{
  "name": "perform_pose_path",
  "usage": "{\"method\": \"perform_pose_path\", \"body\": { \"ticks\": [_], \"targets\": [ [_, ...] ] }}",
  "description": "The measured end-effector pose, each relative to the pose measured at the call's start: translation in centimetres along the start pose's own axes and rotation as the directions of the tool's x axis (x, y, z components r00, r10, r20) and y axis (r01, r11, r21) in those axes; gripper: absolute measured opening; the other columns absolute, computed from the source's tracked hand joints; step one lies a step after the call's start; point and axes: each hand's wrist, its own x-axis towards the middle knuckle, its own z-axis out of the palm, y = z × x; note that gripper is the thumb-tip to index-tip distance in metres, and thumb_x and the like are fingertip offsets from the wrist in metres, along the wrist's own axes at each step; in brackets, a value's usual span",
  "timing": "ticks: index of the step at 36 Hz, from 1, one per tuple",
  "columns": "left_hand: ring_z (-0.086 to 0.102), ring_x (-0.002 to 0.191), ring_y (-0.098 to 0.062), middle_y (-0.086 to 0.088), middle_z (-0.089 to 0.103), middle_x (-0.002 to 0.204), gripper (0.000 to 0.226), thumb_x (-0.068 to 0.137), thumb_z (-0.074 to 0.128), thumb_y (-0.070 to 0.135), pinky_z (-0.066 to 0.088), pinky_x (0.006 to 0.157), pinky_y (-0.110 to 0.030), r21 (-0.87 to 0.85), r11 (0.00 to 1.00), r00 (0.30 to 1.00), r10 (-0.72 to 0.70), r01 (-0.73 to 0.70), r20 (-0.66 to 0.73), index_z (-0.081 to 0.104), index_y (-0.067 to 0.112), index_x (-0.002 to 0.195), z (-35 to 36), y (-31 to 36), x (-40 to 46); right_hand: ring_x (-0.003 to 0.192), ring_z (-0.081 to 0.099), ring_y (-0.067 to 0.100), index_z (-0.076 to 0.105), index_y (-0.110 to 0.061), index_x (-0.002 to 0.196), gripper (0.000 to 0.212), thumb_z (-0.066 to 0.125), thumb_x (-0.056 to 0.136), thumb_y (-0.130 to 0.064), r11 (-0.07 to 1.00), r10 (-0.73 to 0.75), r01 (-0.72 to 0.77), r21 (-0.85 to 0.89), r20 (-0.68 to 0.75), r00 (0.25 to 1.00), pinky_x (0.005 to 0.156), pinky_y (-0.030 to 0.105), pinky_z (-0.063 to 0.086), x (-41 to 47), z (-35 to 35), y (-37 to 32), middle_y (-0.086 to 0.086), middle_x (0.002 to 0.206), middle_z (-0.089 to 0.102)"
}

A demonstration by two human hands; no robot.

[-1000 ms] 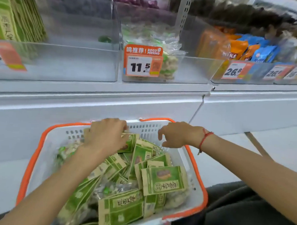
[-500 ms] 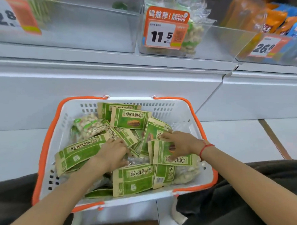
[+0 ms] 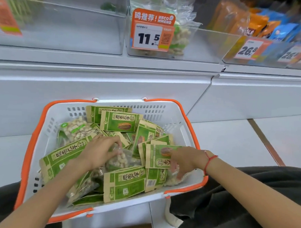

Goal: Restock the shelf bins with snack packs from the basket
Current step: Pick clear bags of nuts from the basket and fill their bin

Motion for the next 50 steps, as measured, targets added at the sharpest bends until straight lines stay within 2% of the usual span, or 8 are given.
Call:
{"method": "perform_pose_path", "body": {
  "ticks": [5, 9, 19, 23, 29, 37, 43, 50],
  "targets": [
    [0.064, 0.094, -0.02, 0.005, 0.066, 0.113, 0.006, 0.09, 0.054, 0.037, 0.057, 0.055, -0.031, -0.197, 0.976, 0.961, -0.137, 0.091, -0.239, 0.053, 0.033, 0.093, -1.1, 0.2, 0.0, 0.117, 0.052, 0.02, 0.059, -0.018, 0.126, 0.045, 0.07, 0.084, -0.032, 1.0, 0.01, -0.008, -0.022, 0.108, 0.994, 0.094, 0.028, 0.039, -1.0, 0.2, 0.5, -0.002, 0.127, 0.059],
    [0.061, 0.092, -0.016, 0.008, 0.061, 0.109, 0.009, 0.091, 0.057, 0.028, 0.053, 0.063, -0.026, -0.426, 0.897, 0.917, -0.265, 0.12, -0.298, 0.05, 0.022, 0.092, -1.2, 1.6, 0.1, 0.114, 0.055, 0.022, 0.061, -0.019, 0.123, 0.04, 0.069, 0.085, -0.025, 0.995, 0.028, -0.021, -0.102, 0.072, 0.997, 0.096, 0.032, 0.045, -1.2, 0.7, 0.9, 0.0, 0.125, 0.059],
    [0.061, 0.092, -0.014, -0.006, 0.05, 0.132, 0.053, 0.085, 0.061, 0.029, 0.052, 0.08, -0.027, -0.958, 0.064, 0.839, -0.501, 0.28, 0.212, 0.049, 0.008, 0.133, -2.9, 2.3, 0.4, 0.072, 0.058, 0.01, 0.066, -0.01, 0.086, 0.022, 0.054, 0.095, -0.025, 0.973, -0.031, 0.093, 0.213, -0.277, 0.96, 0.069, 0.024, 0.043, 0.2, -2.3, 2.4, -0.001, 0.082, 0.067],
    [0.057, 0.11, -0.025, -0.008, 0.047, 0.135, 0.048, 0.087, 0.061, 0.02, 0.059, 0.067, -0.03, -0.95, -0.223, 0.858, -0.421, 0.217, 0.295, 0.049, 0.008, 0.132, -3.5, 2.3, 0.7, 0.069, 0.06, 0.007, 0.061, 0.0, 0.083, 0.026, 0.056, 0.096, -0.023, 0.677, 0.086, 0.262, 0.688, -0.427, 0.9, 0.066, 0.018, 0.049, -0.4, -5.5, 1.9, 0.004, 0.077, 0.064],
    [0.049, 0.122, -0.022, -0.008, 0.025, 0.153, 0.052, 0.093, 0.049, 0.037, 0.032, 0.112, -0.049, -0.979, -0.087, 0.927, -0.315, 0.187, 0.205, 0.036, 0.027, 0.142, -4.2, 2.7, 0.6, 0.078, 0.058, 0.015, 0.063, -0.01, 0.084, 0.023, 0.054, 0.097, -0.028, 0.283, 0.29, 0.344, 0.895, -0.422, 0.859, 0.073, 0.022, 0.052, -1.3, -7.7, 0.5, 0.0, 0.087, 0.065],
    [0.064, 0.095, -0.017, -0.004, 0.024, 0.153, 0.052, 0.087, 0.05, 0.049, 0.039, 0.107, -0.049, -0.984, -0.007, 0.956, -0.234, 0.181, 0.177, 0.044, 0.037, 0.137, -4.9, 2.8, 0.7, 0.08, 0.057, 0.014, 0.064, -0.013, 0.093, 0.012, 0.055, 0.096, -0.02, -0.047, 0.344, 0.376, 0.925, -0.338, 0.876, 0.075, 0.023, 0.053, -0.8, -8.0, -0.7, -0.001, 0.089, 0.062],
    [0.051, 0.12, -0.022, 0.002, 0.022, 0.156, 0.064, 0.085, 0.047, 0.05, 0.045, 0.102, -0.044, -0.972, 0.125, 0.958, -0.237, 0.198, 0.164, 0.034, 0.031, 0.145, -5.6, 2.9, 0.4, 0.09, 0.067, 0.002, 0.07, -0.028, 0.097, 0.013, 0.061, 0.091, -0.019, 0.409, 0.398, 0.76, 0.505, -0.848, 0.35, 0.08, 0.018, 0.052, -1.1, -8.4, -2.3, -0.017, 0.09, 0.073],
    [0.06, 0.111, -0.029, -0.025, 0.045, 0.139, 0.06, 0.087, 0.044, 0.041, 0.055, 0.088, -0.039, -0.993, -0.106, 0.971, -0.224, 0.058, 0.08, 0.038, 0.014, 0.14, -5.9, 2.1, 1.1, 0.123, 0.052, 0.008, 0.073, -0.035, 0.101, 0.028, 0.048, 0.095, -0.044, 0.898, -0.317, 0.393, -0.198, -0.911, 0.265, 0.102, 0.026, 0.043, -0.3, -7.3, -4.2, -0.013, 0.123, 0.064]
  ]
}}
